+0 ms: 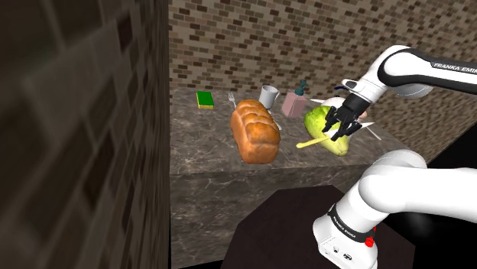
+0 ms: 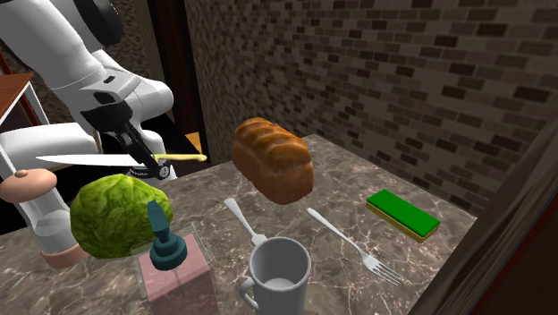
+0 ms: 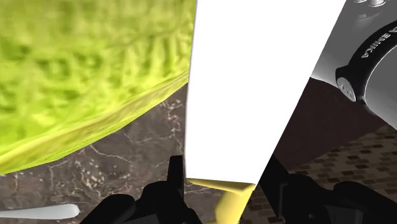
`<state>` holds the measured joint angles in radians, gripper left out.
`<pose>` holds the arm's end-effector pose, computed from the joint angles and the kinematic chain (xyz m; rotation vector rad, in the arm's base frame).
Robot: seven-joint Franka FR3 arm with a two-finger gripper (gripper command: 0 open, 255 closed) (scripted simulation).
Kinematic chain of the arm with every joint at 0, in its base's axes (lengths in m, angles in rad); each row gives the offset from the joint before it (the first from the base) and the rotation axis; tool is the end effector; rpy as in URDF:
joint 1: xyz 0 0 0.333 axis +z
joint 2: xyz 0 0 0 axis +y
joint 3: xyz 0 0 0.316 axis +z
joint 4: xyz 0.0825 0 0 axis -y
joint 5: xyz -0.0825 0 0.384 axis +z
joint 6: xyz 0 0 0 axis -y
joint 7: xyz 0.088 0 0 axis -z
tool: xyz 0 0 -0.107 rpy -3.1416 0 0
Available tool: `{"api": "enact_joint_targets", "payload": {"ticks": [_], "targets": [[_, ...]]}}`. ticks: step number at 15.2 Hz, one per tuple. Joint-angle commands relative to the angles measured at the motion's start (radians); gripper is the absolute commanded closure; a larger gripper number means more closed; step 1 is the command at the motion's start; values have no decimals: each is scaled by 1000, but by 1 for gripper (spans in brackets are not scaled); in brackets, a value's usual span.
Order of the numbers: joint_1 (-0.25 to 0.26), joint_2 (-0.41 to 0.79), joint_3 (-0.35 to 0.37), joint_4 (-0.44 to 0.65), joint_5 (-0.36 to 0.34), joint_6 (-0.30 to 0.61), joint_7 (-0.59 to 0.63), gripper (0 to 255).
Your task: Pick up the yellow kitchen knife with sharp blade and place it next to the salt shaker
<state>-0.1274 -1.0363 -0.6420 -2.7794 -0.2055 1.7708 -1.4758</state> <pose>0.1997 -0.1932 0.4250 -2.4920 -1.4463 -0.3660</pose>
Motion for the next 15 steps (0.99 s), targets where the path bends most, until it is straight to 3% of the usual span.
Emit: {"api": "enact_joint_targets", "payload": {"ticks": [1, 12, 15], "targets": [[-4, 9, -17, -23, -13, 30, -9, 255], [-23, 80, -102, -130, -75, 197, -54, 255], [-69, 143, -78, -157, -39, 262, -112, 255]]}}
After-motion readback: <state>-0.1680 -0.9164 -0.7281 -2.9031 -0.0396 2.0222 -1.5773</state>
